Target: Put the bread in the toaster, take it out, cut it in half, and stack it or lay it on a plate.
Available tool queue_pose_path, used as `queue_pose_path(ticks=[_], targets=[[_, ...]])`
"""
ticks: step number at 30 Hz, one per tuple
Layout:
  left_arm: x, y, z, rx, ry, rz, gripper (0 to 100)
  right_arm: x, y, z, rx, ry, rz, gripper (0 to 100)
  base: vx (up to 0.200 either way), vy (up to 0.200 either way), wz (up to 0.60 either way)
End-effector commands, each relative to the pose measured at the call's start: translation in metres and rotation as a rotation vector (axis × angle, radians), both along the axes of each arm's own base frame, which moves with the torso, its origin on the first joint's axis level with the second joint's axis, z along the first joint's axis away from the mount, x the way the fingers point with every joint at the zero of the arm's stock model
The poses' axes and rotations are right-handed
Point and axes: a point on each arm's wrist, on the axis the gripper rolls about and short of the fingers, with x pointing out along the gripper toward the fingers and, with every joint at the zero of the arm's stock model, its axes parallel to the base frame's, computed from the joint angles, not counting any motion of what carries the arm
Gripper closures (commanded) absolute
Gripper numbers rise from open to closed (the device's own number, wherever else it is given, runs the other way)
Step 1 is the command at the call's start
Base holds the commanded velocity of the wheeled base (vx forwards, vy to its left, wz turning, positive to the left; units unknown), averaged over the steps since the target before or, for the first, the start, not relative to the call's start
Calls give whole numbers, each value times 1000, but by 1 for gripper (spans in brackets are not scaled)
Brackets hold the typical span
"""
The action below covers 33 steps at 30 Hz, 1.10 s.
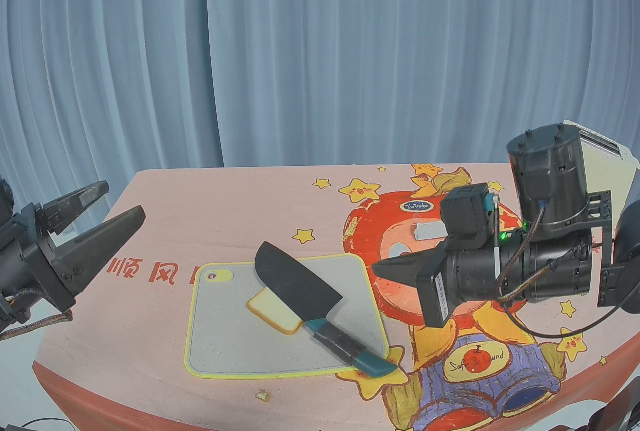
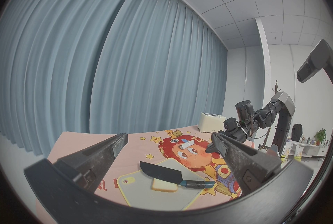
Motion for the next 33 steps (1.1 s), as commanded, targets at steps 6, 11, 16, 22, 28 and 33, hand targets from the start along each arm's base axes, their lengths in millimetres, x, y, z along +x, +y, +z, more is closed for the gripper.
queue_pose_path(ticks=[6,11,16,22,28,33], targets=[[3,-2,-2,4,13,-15,0,1,-1,-4,-9,6,-5,100,0,0,0],[3,-2,-2,4,13,-15,0,-1,-4,-3,-14,4,-32,100,0,0,0],[2,-2,-2,4,13,-15,0,-4,-14,-3,-12,7,-101,100,0,0,0],[2,-2,-5,7,22,-18,0,-17,-20,-25,-80,52,-76,100,0,0,0],[2,-2,-9,13,34,-18,0,-22,-1,-31,-106,39,0,0,0,0,0],[2,-2,-10,15,40,-18,0,-20,16,-32,-91,52,16,0,0,0,0]])
